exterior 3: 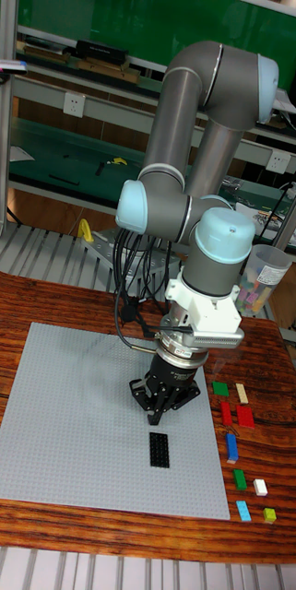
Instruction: Build with small Lego blocks
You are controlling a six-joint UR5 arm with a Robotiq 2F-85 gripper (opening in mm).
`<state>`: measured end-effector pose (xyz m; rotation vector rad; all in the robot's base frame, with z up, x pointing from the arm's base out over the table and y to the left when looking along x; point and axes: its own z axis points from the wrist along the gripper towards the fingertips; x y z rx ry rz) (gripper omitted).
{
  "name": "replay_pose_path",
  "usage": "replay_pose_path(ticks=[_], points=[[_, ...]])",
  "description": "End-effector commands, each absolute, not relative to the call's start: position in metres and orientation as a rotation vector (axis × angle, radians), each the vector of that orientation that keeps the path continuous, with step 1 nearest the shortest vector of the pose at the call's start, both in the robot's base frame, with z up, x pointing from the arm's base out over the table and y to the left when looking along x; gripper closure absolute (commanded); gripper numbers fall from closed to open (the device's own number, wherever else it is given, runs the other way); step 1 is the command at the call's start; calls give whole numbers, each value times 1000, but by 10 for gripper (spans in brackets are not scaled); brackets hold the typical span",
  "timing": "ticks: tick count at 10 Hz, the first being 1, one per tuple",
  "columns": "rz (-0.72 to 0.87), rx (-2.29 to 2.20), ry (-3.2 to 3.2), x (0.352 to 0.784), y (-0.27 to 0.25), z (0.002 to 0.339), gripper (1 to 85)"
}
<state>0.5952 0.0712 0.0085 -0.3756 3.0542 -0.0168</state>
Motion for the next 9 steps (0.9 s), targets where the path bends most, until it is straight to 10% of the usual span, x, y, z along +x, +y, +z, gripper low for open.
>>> replay_pose_path(ticks=[1,9], points=[[1,-378,3054,598,73,6,843],[-4,-390,3053,600,73,5,843]])
